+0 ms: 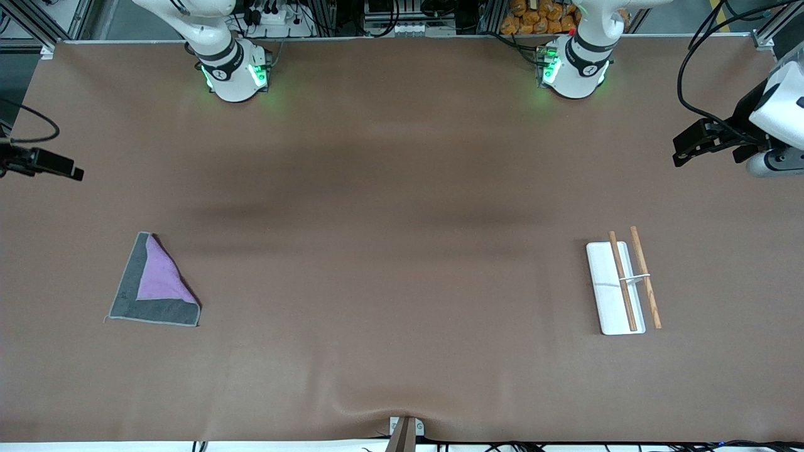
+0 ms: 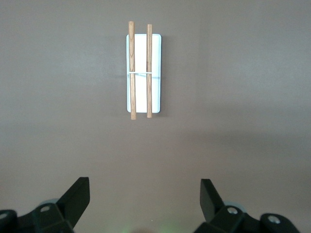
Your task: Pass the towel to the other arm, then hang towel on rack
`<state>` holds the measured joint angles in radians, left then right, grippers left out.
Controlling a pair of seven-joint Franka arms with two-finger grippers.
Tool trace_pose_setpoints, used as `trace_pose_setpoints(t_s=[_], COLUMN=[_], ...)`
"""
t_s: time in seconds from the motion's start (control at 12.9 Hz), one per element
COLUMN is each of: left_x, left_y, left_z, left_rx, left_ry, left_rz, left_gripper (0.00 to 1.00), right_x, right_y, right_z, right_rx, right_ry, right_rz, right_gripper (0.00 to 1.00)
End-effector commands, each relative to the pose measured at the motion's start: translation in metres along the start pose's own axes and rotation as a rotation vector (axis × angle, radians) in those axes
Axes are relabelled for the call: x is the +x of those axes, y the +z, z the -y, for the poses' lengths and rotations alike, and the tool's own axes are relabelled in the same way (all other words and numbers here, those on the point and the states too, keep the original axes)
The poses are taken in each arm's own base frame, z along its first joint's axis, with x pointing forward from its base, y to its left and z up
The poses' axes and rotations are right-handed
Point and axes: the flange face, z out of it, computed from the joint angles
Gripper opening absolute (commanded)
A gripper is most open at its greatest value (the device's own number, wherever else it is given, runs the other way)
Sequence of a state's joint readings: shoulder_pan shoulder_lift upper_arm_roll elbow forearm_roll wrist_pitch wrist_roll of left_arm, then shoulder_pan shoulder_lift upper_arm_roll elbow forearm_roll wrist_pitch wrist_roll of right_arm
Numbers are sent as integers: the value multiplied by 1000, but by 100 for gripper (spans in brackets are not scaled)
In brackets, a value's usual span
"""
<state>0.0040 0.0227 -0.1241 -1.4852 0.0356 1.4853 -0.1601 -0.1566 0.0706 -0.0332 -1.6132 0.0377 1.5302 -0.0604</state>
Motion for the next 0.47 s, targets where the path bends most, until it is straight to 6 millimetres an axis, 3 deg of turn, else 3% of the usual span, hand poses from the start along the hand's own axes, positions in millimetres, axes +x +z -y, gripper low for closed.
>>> trace_pose_setpoints(t_s=[0.0,0.39], left_x=[-2,2], left_y=[-2,1], left_z=[3,2], left_rx=[-15,-17], left_ry=[9,9], left_rz=[0,-5], left_gripper=[100,100], right_x=[21,75], right_y=[18,84], right_z=[-6,0], right_rx=[-12,-16], right_ry=[19,-6], right_rz=[2,-21], right_gripper=[100,100])
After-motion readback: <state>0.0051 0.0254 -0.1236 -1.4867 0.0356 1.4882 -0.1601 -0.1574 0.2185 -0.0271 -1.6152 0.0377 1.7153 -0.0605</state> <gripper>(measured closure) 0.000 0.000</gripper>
